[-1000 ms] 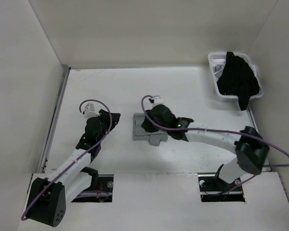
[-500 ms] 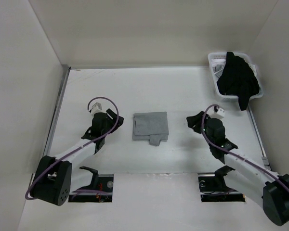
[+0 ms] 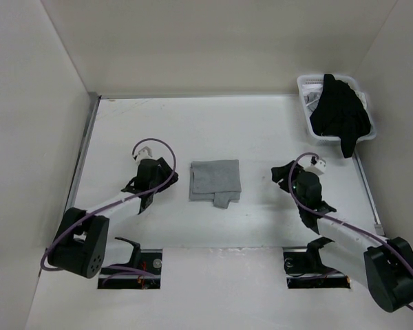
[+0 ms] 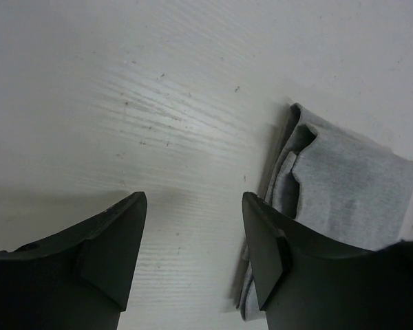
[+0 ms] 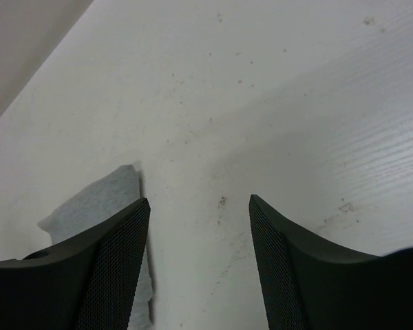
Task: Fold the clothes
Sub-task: Fold the tank top
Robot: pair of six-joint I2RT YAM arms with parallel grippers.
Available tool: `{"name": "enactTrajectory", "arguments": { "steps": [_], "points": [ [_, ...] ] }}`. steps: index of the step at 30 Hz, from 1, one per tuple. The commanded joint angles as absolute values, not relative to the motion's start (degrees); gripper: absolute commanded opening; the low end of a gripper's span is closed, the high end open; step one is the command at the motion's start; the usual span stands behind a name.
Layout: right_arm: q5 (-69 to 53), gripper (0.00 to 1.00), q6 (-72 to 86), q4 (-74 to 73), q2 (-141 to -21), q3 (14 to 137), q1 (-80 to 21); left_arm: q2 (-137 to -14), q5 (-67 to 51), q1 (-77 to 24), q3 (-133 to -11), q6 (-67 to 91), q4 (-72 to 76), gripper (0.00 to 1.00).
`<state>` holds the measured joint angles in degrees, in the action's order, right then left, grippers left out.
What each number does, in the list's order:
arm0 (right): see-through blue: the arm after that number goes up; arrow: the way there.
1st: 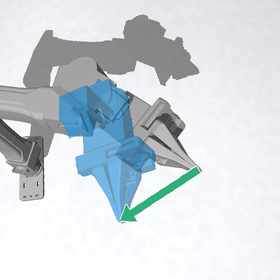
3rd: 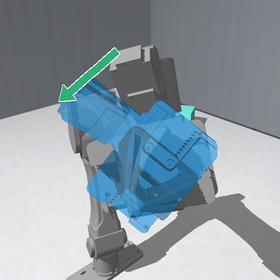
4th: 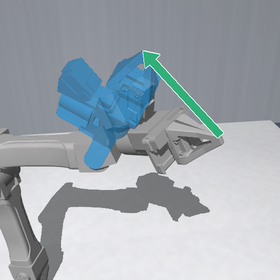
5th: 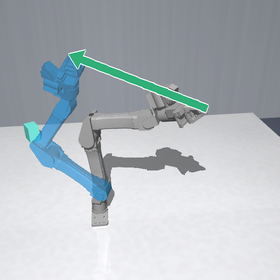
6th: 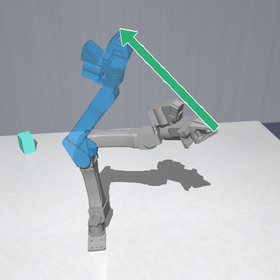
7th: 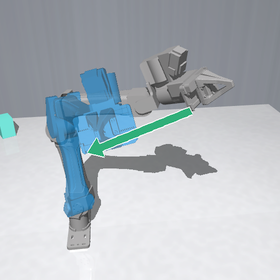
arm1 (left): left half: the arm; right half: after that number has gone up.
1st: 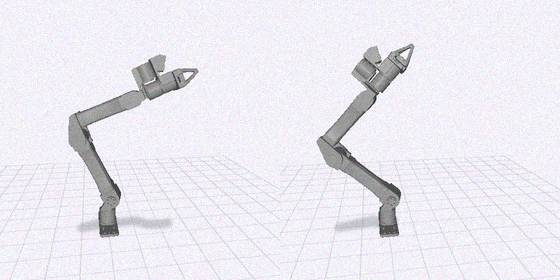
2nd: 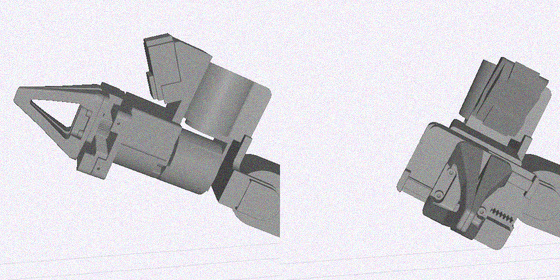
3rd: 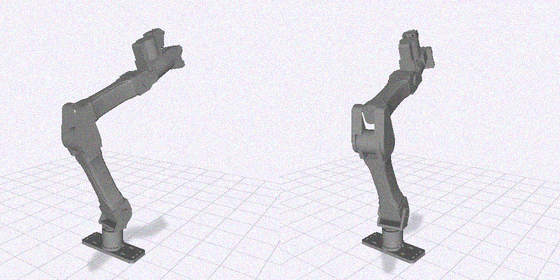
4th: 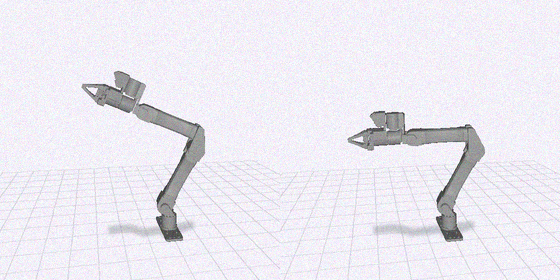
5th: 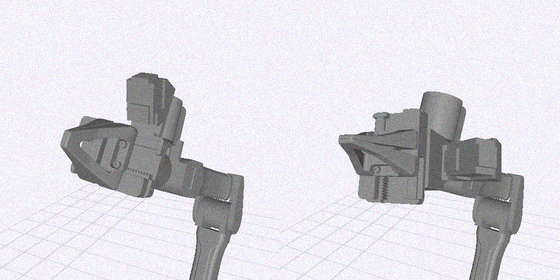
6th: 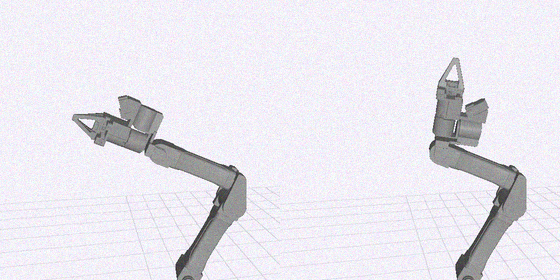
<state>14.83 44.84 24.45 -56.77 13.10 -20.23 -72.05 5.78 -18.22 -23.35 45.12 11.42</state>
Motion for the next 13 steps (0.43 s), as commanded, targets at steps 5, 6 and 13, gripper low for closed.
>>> {"name": "enactTrajectory", "arguments": {
  "steps": [5,6,13],
  "points": [
    [17.84,0.64,44.83,32.16,-53.97,10.29,-20.08,-75.76,5.53,-21.22,-28.83,42.1,15.82,0.56],
    [18.28,0.64,44.82,32.52,-53.96,10.2,-20.52,-75.67,5.71,-21.57,-28.83,42.1,15.73,0.56],
    [19.6,0.63,43.68,34.28,-54.76,10.2,-22.28,-74.62,5.89,-21.93,-28.3,42.19,15.21,0.57]
  ]
}}
